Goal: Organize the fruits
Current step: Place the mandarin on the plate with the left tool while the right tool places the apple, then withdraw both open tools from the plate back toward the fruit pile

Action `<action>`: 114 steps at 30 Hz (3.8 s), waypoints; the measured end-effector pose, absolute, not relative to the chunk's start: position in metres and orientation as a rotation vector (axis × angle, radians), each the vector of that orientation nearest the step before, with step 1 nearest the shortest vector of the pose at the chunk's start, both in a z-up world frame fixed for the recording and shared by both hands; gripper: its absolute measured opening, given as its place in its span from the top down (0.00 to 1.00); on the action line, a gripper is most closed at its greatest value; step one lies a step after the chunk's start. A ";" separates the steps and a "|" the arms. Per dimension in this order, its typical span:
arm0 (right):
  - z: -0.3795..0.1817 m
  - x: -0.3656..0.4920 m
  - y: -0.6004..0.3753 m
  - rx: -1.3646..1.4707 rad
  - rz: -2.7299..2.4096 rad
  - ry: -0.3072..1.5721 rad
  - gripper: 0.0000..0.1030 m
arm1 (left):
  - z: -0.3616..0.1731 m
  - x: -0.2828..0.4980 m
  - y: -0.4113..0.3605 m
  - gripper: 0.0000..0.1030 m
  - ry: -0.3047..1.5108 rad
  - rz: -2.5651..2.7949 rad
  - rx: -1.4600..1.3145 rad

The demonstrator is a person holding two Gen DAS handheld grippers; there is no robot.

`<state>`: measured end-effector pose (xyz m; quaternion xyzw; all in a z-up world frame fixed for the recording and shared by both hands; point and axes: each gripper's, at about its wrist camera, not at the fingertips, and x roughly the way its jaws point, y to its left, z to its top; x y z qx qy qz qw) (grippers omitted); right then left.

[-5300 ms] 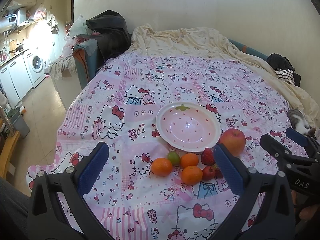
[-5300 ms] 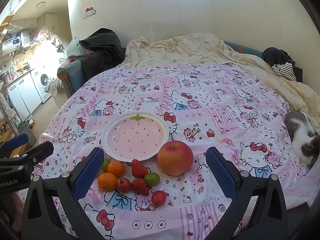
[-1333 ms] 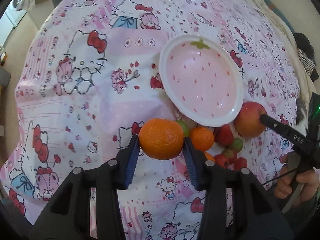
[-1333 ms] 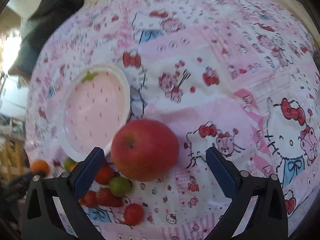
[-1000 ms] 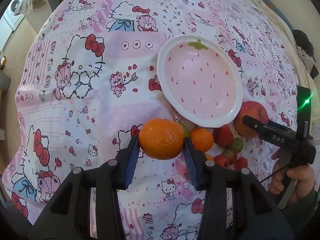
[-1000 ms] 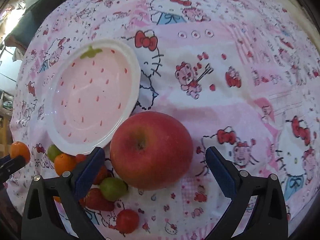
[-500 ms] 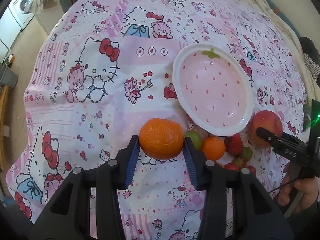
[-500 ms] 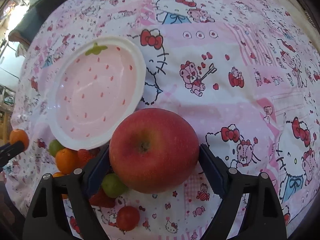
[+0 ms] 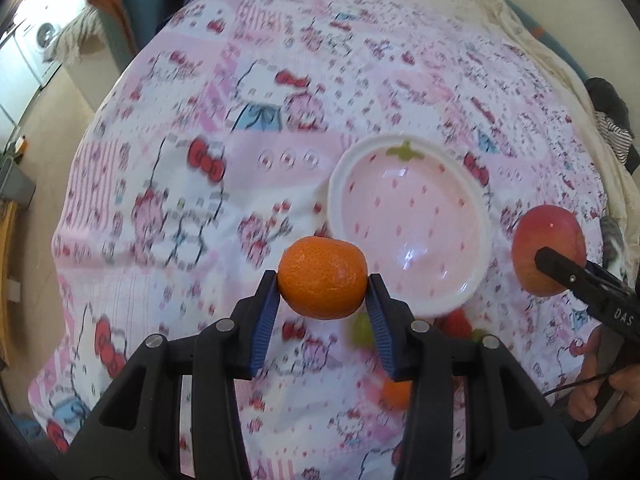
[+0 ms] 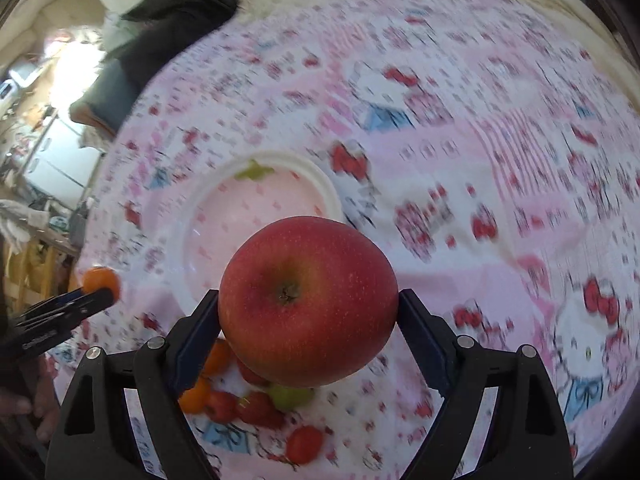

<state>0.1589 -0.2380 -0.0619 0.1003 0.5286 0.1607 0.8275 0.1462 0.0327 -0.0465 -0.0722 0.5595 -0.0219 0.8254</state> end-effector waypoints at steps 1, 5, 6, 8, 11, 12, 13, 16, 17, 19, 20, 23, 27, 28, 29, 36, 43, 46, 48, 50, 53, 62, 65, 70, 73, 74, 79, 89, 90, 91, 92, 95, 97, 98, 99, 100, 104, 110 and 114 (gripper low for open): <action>-0.059 0.164 -0.235 0.221 0.355 1.109 0.14 | -0.045 0.151 0.032 0.61 1.176 -0.053 -0.154; -0.059 0.182 -0.226 0.238 0.387 1.085 0.14 | -0.054 0.173 0.028 0.61 1.146 -0.094 -0.163; -0.061 0.186 -0.224 0.240 0.394 1.085 0.14 | -0.058 0.177 0.026 0.61 1.145 -0.104 -0.157; -0.069 0.194 -0.220 0.250 0.406 1.094 0.14 | -0.067 0.184 0.022 0.61 1.144 -0.112 -0.140; -0.081 0.206 -0.215 0.243 0.419 1.117 0.14 | -0.075 0.192 0.020 0.61 1.163 -0.134 -0.169; -0.085 0.210 -0.212 0.237 0.423 1.123 0.14 | -0.077 0.194 0.020 0.61 1.164 -0.135 -0.173; -0.088 0.216 -0.209 0.229 0.426 1.128 0.14 | -0.078 0.197 0.019 0.61 1.163 -0.137 -0.176; -0.096 0.228 -0.203 0.228 0.434 1.142 0.14 | -0.083 0.207 0.013 0.61 1.150 -0.173 -0.176; -0.098 0.232 -0.202 0.225 0.429 1.147 0.14 | -0.085 0.210 0.009 0.61 1.146 -0.182 -0.157; -0.103 0.238 -0.202 0.232 0.427 1.158 0.14 | -0.090 0.216 0.006 0.61 1.147 -0.191 -0.149; -0.105 0.241 -0.202 0.241 0.430 1.165 0.14 | -0.093 0.220 0.004 0.61 1.148 -0.193 -0.154; -0.112 0.250 -0.201 0.260 0.444 1.179 0.14 | -0.099 0.229 -0.001 0.61 1.144 -0.196 -0.148; -0.120 0.263 -0.203 0.302 0.444 1.205 0.14 | -0.110 0.246 -0.004 0.61 1.155 -0.184 -0.128; -0.122 0.264 -0.204 0.310 0.441 1.211 0.14 | -0.113 0.250 -0.003 0.61 1.162 -0.190 -0.146; -0.124 0.265 -0.206 0.321 0.438 1.217 0.14 | -0.115 0.251 -0.003 0.61 1.164 -0.201 -0.155; -0.126 0.265 -0.211 0.363 0.449 1.228 0.14 | -0.117 0.252 -0.011 0.61 1.159 -0.215 -0.102; -0.132 0.262 -0.203 0.337 0.453 1.256 0.13 | -0.117 0.251 -0.009 0.60 1.161 -0.220 -0.101; -0.131 0.261 -0.201 0.324 0.449 1.252 0.13 | -0.117 0.251 -0.010 0.60 1.167 -0.221 -0.094; -0.132 0.261 -0.202 0.331 0.450 1.252 0.13 | -0.117 0.250 -0.010 0.60 1.172 -0.223 -0.092; -0.132 0.261 -0.204 0.346 0.452 1.254 0.13 | -0.117 0.250 -0.010 0.60 1.179 -0.227 -0.096; -0.132 0.261 -0.205 0.353 0.453 1.250 0.13 | -0.116 0.250 -0.009 0.46 1.182 -0.240 -0.114; -0.108 0.262 -0.217 0.398 0.466 1.170 0.05 | -0.110 0.248 -0.004 0.21 1.153 -0.201 -0.107; -0.108 0.262 -0.220 0.403 0.462 1.172 0.05 | -0.109 0.249 0.001 0.21 1.154 -0.189 -0.136; -0.103 0.259 -0.220 0.407 0.463 1.157 0.05 | -0.103 0.245 0.001 0.21 1.138 -0.188 -0.132; -0.097 0.255 -0.222 0.410 0.459 1.140 0.05 | -0.097 0.241 0.002 0.21 1.126 -0.183 -0.139; -0.094 0.252 -0.223 0.411 0.456 1.135 0.05 | -0.095 0.240 0.002 0.21 1.122 -0.180 -0.142; -0.083 0.236 -0.228 0.420 0.446 1.120 0.05 | -0.080 0.225 0.003 0.21 1.098 -0.174 -0.148; -0.060 0.186 -0.244 0.395 0.418 1.077 0.05 | -0.047 0.177 0.000 0.21 1.030 -0.158 -0.108; -0.060 0.180 -0.246 0.393 0.415 1.080 0.05 | -0.045 0.172 0.000 0.21 1.027 -0.162 -0.105; -0.059 0.174 -0.247 0.388 0.411 1.081 0.05 | -0.042 0.166 -0.001 0.21 1.026 -0.166 -0.101; -0.058 0.167 -0.248 0.380 0.404 1.081 0.05 | -0.040 0.161 0.000 0.21 1.025 -0.168 -0.101; -0.053 0.148 -0.250 0.363 0.401 1.076 0.05 | -0.034 0.147 0.002 0.21 1.017 -0.159 -0.100; -0.051 0.137 -0.251 0.348 0.393 1.075 0.05 | -0.031 0.140 0.002 0.21 1.013 -0.148 -0.099; -0.051 0.131 -0.251 0.345 0.390 1.074 0.05 | -0.030 0.135 0.003 0.21 1.014 -0.142 -0.098; -0.051 0.126 -0.252 0.342 0.387 1.075 0.05 | -0.029 0.130 0.004 0.21 1.018 -0.132 -0.094; -0.051 0.120 -0.252 0.336 0.380 1.077 0.05 | -0.029 0.127 0.005 0.21 1.022 -0.124 -0.093; -0.055 0.100 -0.255 0.312 0.343 1.087 0.05 | -0.034 0.109 0.013 0.21 1.049 -0.095 -0.129; -0.069 0.078 -0.272 0.339 0.260 1.135 0.05 | -0.058 0.093 0.011 0.22 1.158 -0.105 -0.172; -0.079 0.073 -0.283 0.376 0.219 1.168 0.05 | -0.083 0.086 -0.004 0.25 1.266 -0.155 -0.190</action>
